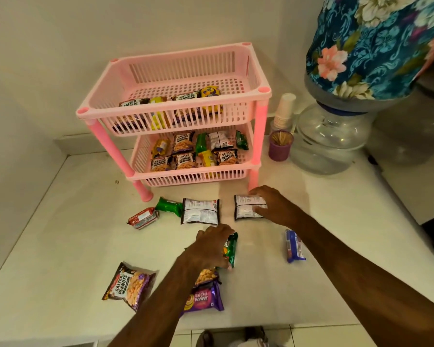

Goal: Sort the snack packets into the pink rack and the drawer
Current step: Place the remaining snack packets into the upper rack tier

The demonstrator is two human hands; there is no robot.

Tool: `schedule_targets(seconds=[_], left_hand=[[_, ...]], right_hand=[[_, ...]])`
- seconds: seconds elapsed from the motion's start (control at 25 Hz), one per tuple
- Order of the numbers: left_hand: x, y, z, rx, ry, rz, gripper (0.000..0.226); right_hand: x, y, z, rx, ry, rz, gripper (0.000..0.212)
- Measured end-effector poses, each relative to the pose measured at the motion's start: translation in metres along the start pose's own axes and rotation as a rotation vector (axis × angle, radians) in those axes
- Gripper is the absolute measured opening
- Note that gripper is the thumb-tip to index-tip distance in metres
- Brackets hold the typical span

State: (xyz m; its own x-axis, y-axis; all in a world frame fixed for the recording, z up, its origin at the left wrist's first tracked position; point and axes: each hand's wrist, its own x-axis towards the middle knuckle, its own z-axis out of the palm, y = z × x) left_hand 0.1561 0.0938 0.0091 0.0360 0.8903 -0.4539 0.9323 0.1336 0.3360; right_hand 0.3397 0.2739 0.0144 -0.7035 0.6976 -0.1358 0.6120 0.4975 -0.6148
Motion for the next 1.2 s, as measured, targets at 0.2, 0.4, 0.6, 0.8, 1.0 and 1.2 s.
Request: schedule_targets(seconds=[0.2,0.4,0.6,0.8,1.0,1.2], left_hand=[[-0.004,0.006,0.013,0.067,-0.008,-0.035,0.106],[-0.003,0.011,0.019,0.084,0.086,-0.054,0.092],[-0.001,0.010,0.023,0.083,0.143,-0.061,0.091],[0.002,0.011,0.005,-0.034,0.272,-0.065,0.091],[-0.006,0.019,-0.042,-0.106,0.536,0.025,0.087],[-0.023,0.039,-0.103,-0.147,0.701,0.066,0.085]], right_hand=[[0.003,0.012,0.013,-0.250,-0.175,0.034,0.076],[0.002,0.008,0.031,-0.426,-0.144,0.081,0.074],[0.005,0.004,0.040,-0.566,-0.016,0.123,0.056],[0.012,-0.003,0.032,-0.326,0.100,0.182,0.040],[0.008,-0.029,-0.007,0.282,0.111,-0.027,0.038],[-0.009,-0.069,-0.078,0.381,0.301,-0.200,0.048]])
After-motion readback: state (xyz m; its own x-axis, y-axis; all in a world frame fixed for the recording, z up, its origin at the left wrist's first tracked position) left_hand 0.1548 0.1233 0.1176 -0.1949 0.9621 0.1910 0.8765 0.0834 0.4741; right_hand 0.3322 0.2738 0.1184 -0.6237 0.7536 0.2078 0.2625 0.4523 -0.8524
